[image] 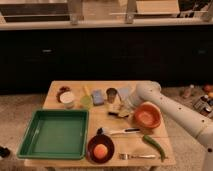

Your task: Wipe table surface with eraser

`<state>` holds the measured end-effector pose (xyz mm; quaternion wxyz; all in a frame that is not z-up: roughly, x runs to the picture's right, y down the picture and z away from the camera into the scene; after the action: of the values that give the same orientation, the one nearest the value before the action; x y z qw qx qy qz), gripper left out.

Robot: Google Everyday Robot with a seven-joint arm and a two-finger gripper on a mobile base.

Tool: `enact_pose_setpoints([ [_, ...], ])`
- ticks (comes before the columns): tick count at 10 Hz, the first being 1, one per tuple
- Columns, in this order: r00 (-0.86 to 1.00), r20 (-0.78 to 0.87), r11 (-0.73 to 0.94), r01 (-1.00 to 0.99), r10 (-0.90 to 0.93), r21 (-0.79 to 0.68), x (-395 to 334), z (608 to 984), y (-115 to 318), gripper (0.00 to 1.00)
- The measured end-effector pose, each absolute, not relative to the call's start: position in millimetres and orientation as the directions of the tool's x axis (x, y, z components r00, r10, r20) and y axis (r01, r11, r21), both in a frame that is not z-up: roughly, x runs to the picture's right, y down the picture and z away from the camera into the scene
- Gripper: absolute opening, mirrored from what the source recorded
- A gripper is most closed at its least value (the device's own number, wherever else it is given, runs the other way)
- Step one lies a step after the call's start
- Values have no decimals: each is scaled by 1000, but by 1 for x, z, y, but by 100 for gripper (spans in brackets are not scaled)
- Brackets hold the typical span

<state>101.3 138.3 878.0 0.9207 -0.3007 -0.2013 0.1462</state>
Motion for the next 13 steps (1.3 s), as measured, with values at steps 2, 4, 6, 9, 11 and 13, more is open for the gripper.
enact_pose_setpoints([
  [2, 878, 291, 773, -128, 379, -622, 83, 889, 137, 0],
  [4, 880, 301, 761, -98, 366, -641, 71, 893, 145, 0],
  [6, 880, 323, 748, -54, 349, -661, 58, 891, 156, 0],
  [9, 878, 352, 733, 1, 325, -680, 50, 876, 171, 0],
  [11, 882, 349, 729, 10, 316, -685, 57, 866, 177, 0],
  [13, 890, 323, 724, -11, 321, -689, 78, 862, 180, 0],
])
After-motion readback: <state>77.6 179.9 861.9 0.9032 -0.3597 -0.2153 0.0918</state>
